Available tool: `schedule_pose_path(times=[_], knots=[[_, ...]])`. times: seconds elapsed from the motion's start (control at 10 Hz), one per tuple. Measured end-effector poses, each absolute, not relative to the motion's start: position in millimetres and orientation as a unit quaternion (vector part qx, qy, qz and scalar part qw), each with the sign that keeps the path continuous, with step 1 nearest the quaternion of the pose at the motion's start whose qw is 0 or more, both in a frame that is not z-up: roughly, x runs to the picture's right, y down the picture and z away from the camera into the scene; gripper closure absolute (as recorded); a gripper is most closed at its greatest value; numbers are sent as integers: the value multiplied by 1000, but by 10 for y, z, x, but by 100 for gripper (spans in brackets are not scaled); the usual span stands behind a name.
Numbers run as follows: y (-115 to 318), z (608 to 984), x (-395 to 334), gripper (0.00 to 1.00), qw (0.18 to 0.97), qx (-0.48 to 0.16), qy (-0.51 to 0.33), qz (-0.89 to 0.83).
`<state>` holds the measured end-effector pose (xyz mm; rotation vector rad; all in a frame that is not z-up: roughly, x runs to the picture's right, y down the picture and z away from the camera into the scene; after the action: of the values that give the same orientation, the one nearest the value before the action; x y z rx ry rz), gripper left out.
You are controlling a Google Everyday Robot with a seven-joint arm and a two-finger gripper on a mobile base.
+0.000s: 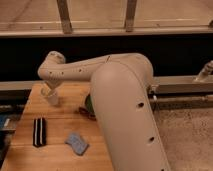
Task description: Pick up the ceramic cup
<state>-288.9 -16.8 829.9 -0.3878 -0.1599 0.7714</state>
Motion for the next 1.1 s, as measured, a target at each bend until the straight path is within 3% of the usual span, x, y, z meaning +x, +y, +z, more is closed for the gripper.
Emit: schedule_pose_path(times=[1.1], knots=[[-288, 8885, -2994, 20, 893, -184, -85, 402]])
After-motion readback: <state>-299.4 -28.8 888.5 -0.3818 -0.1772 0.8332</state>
